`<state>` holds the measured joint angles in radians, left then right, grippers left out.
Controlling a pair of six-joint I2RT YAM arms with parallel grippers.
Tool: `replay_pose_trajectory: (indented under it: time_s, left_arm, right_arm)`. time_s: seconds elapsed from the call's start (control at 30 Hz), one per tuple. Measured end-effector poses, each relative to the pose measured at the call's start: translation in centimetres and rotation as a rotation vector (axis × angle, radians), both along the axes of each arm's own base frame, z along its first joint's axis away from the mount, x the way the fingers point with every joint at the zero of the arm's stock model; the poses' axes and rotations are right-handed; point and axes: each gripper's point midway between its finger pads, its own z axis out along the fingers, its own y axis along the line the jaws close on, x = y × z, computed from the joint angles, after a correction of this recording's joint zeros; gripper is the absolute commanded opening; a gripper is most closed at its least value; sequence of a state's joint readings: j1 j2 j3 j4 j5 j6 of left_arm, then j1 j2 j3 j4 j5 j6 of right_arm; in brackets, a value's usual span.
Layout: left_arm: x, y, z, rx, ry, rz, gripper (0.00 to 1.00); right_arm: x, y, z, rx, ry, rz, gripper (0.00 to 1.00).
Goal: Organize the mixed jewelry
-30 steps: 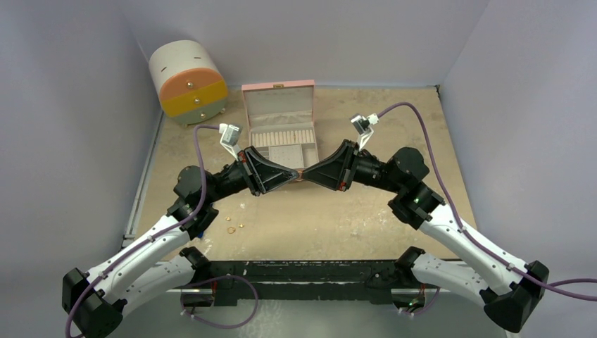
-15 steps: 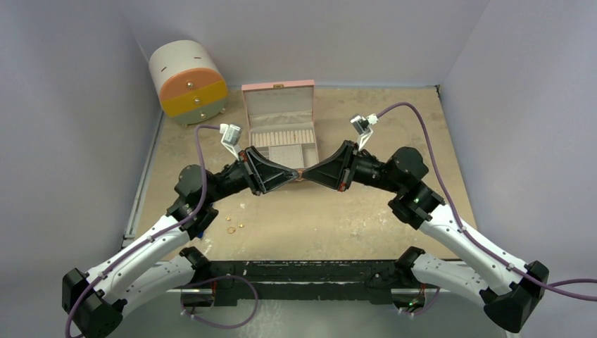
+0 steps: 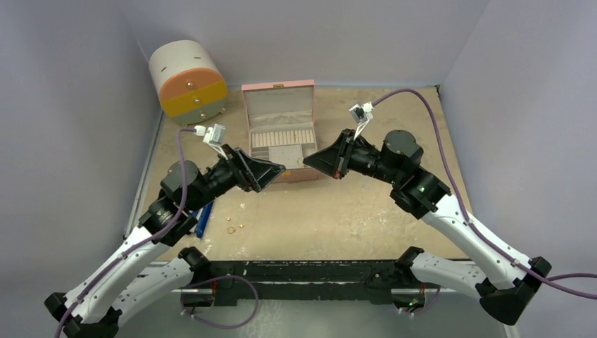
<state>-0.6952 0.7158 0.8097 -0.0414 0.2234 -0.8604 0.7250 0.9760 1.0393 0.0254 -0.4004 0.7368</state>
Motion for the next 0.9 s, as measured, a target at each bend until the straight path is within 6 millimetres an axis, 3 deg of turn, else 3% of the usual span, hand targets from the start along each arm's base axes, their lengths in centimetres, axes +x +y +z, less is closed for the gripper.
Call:
replay_pose_trajectory:
  time_s: [0.17, 0.33, 0.53, 0.9]
  left_arm:
    - [0.9, 3.5, -0.2, 0.145, -0.029, 0.170, 0.73]
    - [1.4, 6.6, -0.7, 0.274, -0.049, 0.296, 0.73]
    - [1.9, 9.5, -2.9, 0.418, -0.030, 0.408, 0.73]
    - [2.6, 13.0, -5.6, 0.546, -0.011, 0.556, 0.73]
  right_arm:
    - [2.6, -0.1, -1.3, -0.104, -0.014, -0.093, 0.00]
    - [6.4, 0.4, -4.7, -0.268, -0.010, -0.178, 0.00]
    - [11.7, 0.8, -8.7, -0.483, -0.004, -0.296, 0.00]
    - [18.4, 2.1, -16.7, -0.760, 0.052, -0.396, 0.00]
